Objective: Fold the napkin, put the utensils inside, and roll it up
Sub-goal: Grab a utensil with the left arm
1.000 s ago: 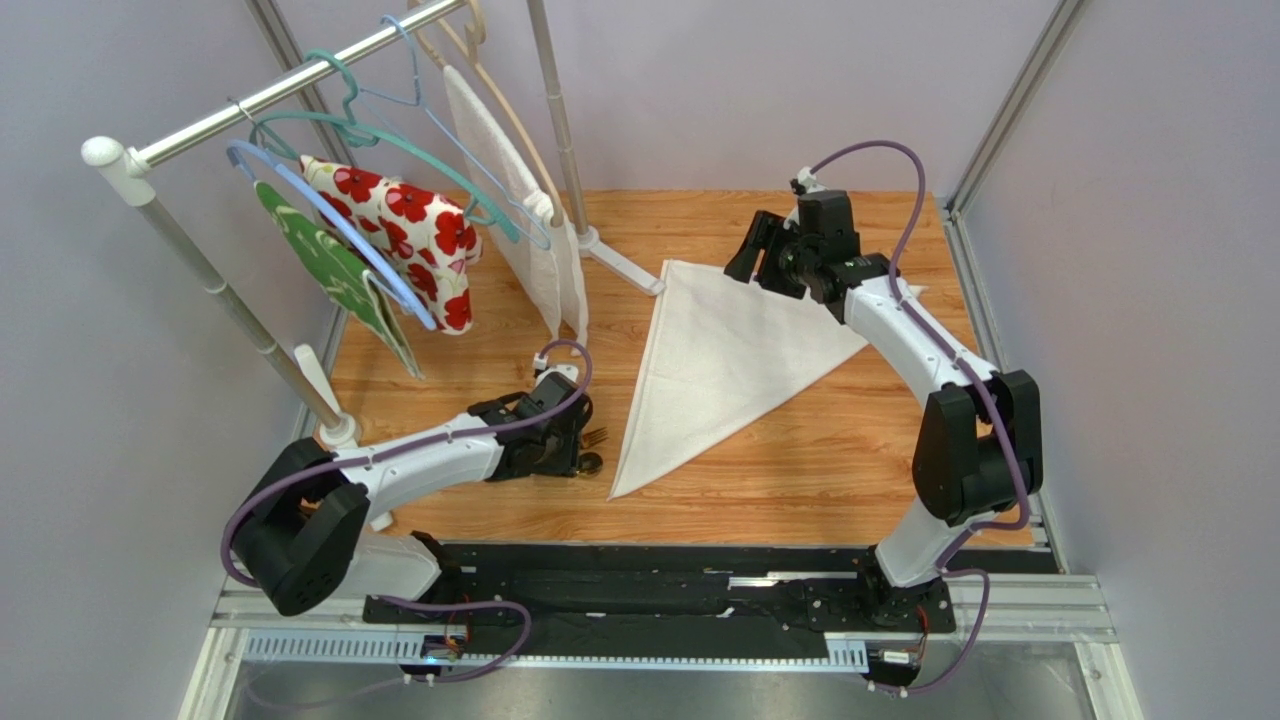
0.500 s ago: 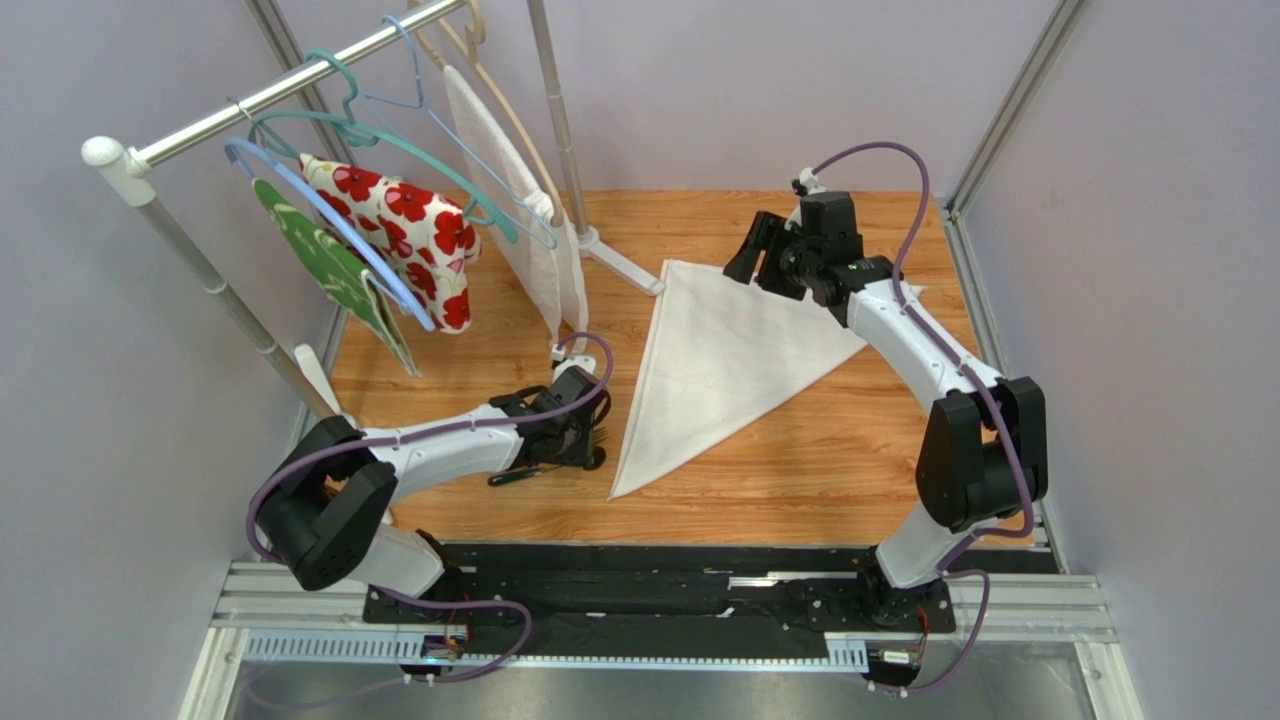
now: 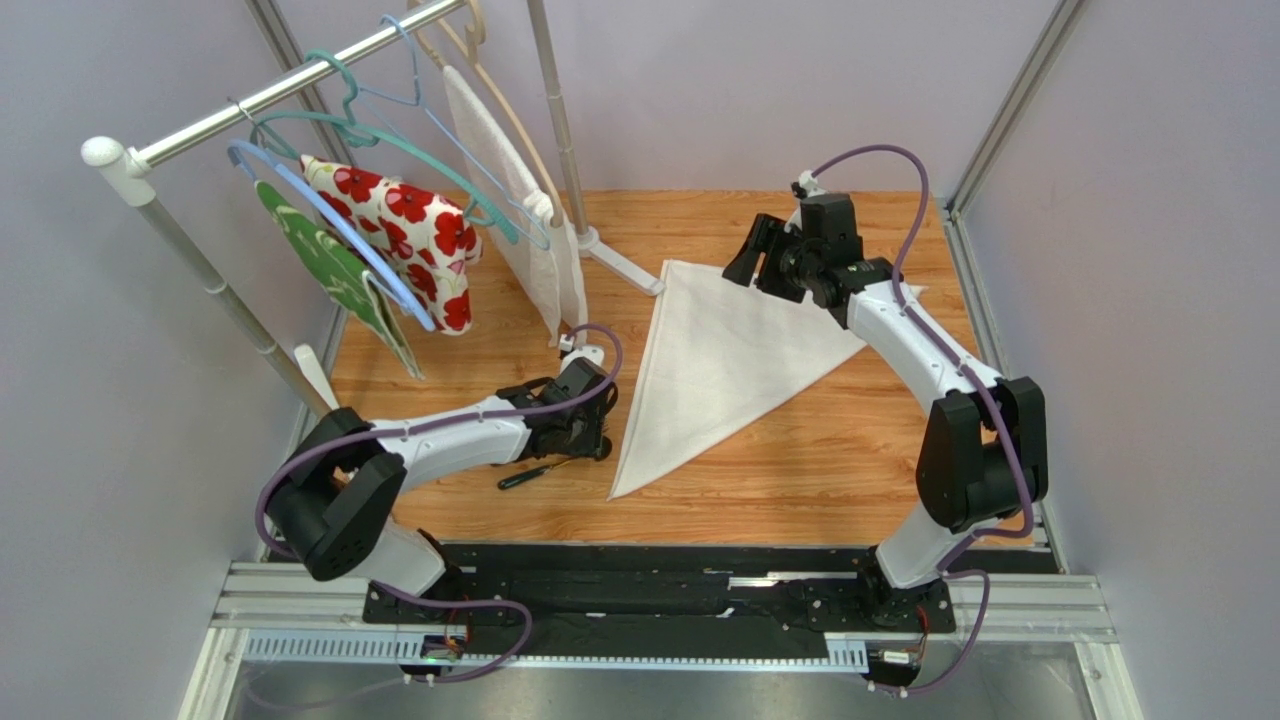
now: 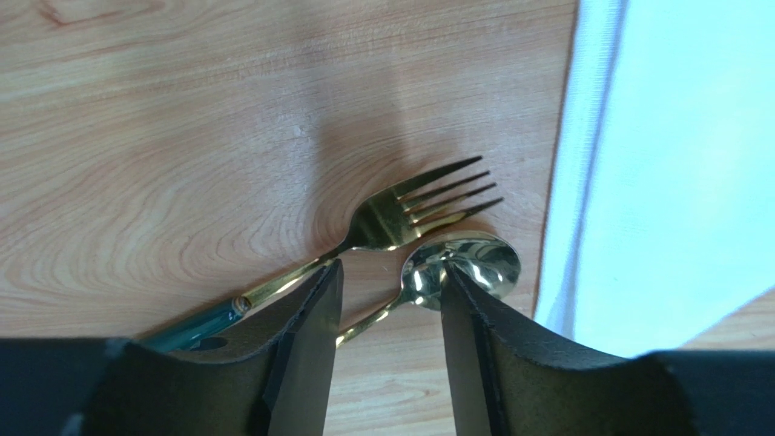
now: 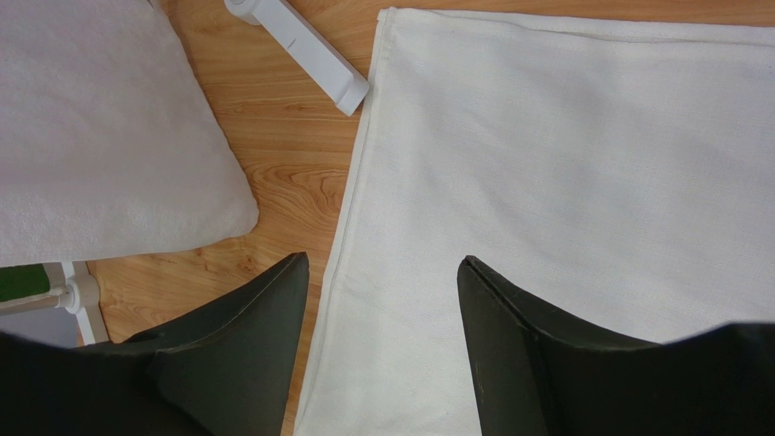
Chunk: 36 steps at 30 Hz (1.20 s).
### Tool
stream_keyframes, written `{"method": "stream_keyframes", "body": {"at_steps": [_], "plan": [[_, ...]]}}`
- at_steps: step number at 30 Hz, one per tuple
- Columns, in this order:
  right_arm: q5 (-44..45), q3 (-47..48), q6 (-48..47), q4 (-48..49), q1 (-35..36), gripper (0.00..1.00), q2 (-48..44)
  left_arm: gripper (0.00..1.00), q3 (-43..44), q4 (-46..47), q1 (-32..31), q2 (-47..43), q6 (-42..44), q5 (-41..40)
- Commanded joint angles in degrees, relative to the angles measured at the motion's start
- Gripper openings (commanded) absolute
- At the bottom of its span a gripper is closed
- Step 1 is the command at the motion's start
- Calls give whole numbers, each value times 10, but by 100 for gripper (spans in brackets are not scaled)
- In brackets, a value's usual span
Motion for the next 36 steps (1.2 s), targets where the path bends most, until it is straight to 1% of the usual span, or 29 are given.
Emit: {"method": "stream_keyframes", "body": {"at_steps": [1, 3, 6, 8, 11, 13, 17, 24, 25, 26, 29, 34, 36], "plan": [[-13, -5, 8, 23, -4, 65, -28, 59, -12, 15, -1, -70, 54, -2], [-15, -6, 8, 25, -4, 65, -29, 66, -13, -6, 9, -89, 67, -2], [-15, -6, 8, 25, -5, 65, -32, 68, -18, -25, 20, -99, 81, -16], [-17, -8, 8, 25, -5, 65, -34, 67, -20, -30, 27, -96, 87, -16], [-19, -12, 8, 25, -8, 65, -38, 62, -17, -45, 37, -75, 89, -16], [-22, -15, 8, 25, -12, 65, -45, 60, -5, -58, 37, -61, 85, -22], [-26, -21, 8, 25, -21, 65, -58, 59, 14, -78, 38, -25, 81, -36], [-39, -34, 9, 28, -42, 65, -72, 57, 36, -82, 38, 10, 89, -24], [-45, -36, 12, 32, -45, 65, -74, 56, 38, -84, 37, 16, 89, -23], [-46, -39, 15, 33, -45, 65, -74, 51, 41, -86, 37, 20, 90, -20], [-52, -41, 16, 38, -50, 65, -73, 45, 47, -86, 37, 32, 97, -5], [-61, -46, 22, 41, -56, 65, -74, 37, 63, -101, 37, 63, 97, -7], [-61, -48, 21, 41, -58, 65, -76, 24, 70, -104, 38, 70, 93, -10]]}}
